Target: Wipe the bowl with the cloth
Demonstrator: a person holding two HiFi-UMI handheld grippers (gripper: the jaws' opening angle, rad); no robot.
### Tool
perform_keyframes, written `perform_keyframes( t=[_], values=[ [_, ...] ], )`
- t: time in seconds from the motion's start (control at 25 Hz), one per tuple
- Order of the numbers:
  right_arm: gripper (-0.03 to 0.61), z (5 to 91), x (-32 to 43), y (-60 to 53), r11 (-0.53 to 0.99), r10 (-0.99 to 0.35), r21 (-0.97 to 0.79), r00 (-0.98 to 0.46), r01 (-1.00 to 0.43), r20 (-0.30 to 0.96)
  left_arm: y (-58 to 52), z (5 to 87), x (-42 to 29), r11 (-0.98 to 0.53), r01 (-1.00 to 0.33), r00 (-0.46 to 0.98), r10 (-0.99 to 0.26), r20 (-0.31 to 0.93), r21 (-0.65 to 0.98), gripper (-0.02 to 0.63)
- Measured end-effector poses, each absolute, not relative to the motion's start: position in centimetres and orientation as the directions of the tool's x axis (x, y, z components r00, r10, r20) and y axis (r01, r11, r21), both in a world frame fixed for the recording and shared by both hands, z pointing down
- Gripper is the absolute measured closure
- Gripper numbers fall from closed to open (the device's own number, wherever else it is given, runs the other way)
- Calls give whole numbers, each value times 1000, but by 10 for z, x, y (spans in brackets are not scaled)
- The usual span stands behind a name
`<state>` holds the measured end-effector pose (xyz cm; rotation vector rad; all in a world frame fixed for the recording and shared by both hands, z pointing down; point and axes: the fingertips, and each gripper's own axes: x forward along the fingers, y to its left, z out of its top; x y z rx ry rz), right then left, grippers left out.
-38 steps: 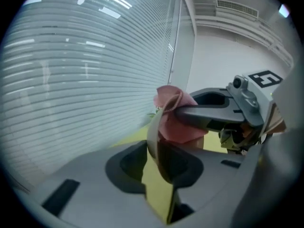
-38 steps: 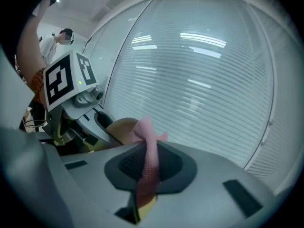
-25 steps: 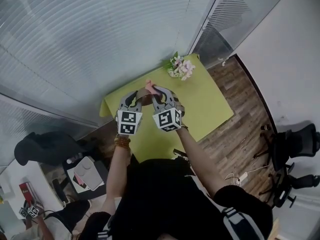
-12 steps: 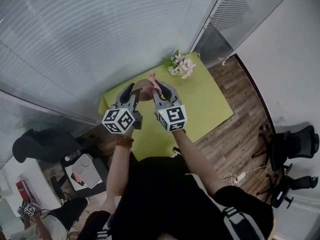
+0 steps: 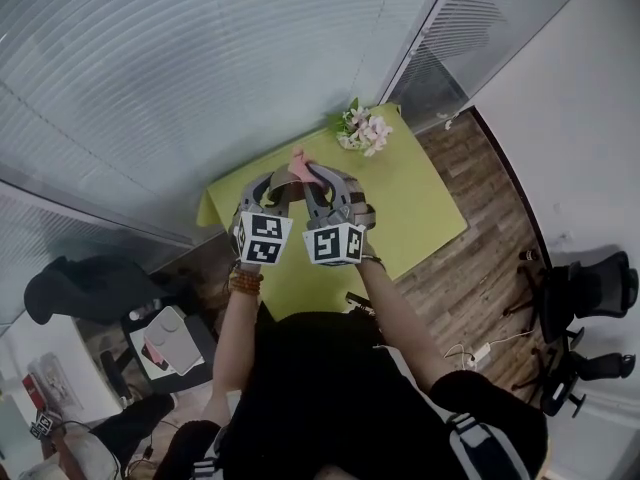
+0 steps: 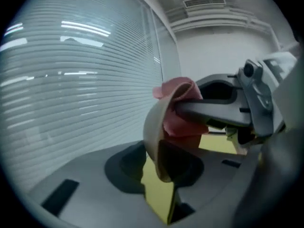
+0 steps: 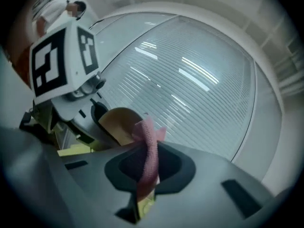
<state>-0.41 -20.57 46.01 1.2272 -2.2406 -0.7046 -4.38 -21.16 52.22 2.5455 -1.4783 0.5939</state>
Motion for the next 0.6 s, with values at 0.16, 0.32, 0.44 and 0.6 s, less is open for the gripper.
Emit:
perform_keyframes(
  t=[0.16, 0.32, 0.44, 0.6],
  values=[
    [558, 449, -4, -206, 444, -865, 649, -484, -618, 131, -213, 507, -50, -470, -852, 522, -805, 283, 231, 568],
    [558, 434, -2, -208, 468, -864, 473, -499, -747, 67, -217, 487, -56, -460, -774, 559, -819, 129, 435, 568],
    [558, 436, 0, -213, 513, -852, 254, -522, -820, 37, -217, 480, -61, -439, -659, 565, -825, 17, 611, 568],
    [560, 447, 3, -216, 571, -820, -6, -570, -821, 41, -215, 486, -60, -431, -487, 577, -812, -92, 760, 563]
  ],
)
